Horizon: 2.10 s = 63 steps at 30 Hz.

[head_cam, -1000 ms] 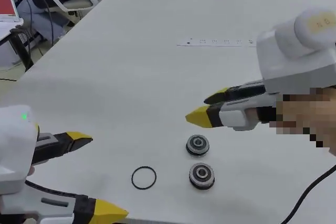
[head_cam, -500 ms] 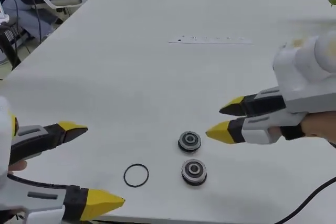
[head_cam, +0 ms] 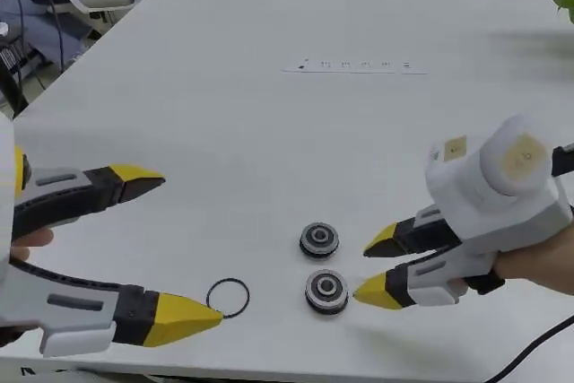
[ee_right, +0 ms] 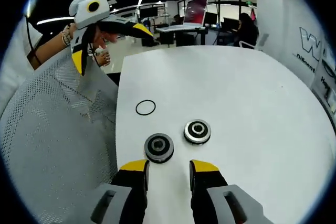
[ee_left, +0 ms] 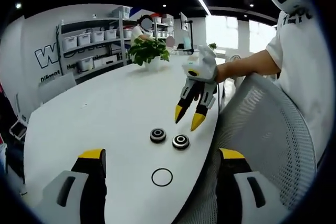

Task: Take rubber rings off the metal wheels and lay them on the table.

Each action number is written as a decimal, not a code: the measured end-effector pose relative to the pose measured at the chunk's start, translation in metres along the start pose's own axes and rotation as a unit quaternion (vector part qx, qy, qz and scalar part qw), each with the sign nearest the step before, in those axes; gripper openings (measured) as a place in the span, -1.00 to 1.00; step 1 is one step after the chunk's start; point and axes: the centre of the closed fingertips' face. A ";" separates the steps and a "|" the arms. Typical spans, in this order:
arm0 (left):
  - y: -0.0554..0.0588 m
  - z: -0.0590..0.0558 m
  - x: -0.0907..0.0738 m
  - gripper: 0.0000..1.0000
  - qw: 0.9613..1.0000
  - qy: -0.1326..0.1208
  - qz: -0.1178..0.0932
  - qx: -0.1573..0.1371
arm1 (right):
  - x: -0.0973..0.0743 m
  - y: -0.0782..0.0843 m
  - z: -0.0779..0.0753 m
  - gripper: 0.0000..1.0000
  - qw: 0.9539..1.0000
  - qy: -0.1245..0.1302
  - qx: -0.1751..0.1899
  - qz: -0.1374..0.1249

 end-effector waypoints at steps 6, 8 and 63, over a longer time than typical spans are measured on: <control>-0.021 -0.008 0.026 0.65 0.999 0.040 -0.008 0.029 | 0.007 0.005 0.003 -0.45 1.000 -0.010 0.003 0.003; -0.029 -0.009 0.036 0.63 0.998 0.050 -0.015 0.040 | 0.008 0.006 0.005 -0.45 1.000 -0.013 0.004 0.003; 0.038 -0.046 0.137 -0.78 0.987 0.148 0.043 0.048 | 0.025 0.006 0.013 -0.58 1.000 -0.024 -0.009 -0.005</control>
Point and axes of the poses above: the centre of the closed fingertips' face, and the gripper's own axes: x roughly forward along the fingers, z roughly to its left, y roughly out of its underside
